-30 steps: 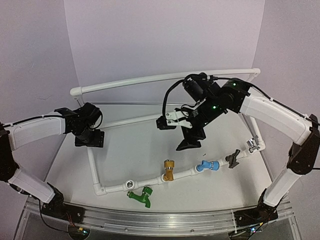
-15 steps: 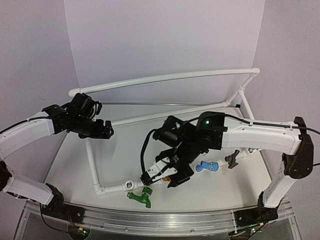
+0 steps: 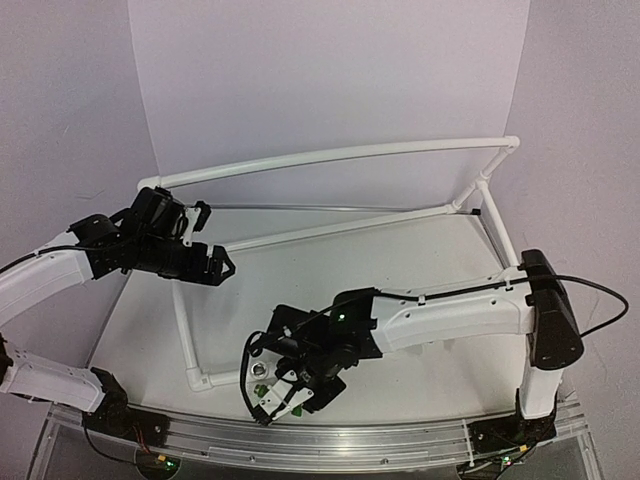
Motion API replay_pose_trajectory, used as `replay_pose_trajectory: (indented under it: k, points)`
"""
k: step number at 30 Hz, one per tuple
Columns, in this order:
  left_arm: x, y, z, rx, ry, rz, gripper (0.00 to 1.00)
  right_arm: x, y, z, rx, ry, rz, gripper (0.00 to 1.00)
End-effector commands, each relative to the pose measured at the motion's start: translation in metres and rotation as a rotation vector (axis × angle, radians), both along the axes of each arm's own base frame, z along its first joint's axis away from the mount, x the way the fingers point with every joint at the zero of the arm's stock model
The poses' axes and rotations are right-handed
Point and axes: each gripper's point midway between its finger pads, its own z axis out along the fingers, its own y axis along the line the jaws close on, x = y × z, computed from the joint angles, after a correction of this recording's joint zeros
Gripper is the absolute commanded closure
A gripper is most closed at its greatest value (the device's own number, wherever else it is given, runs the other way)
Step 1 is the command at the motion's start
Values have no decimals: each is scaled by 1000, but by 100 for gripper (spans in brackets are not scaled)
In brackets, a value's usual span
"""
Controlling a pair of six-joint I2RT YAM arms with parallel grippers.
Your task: Install the water faucets
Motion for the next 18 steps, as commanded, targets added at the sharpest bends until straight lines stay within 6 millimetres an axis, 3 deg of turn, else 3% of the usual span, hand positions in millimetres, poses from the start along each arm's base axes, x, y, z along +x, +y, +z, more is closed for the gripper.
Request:
replay_pose_trajectory:
  k: [1,7,18]
  points:
    - [1,-6,36,-37,-72,-33,4,6,17,-15,7,-49,10,52]
    - [-3,-10,40,-39,-80,-51,1,15,9,-48,-72,-100,35,51]
    - [-10,-14,38,-51,-86,-66,0,55,12,-53,-95,-188,24,44]
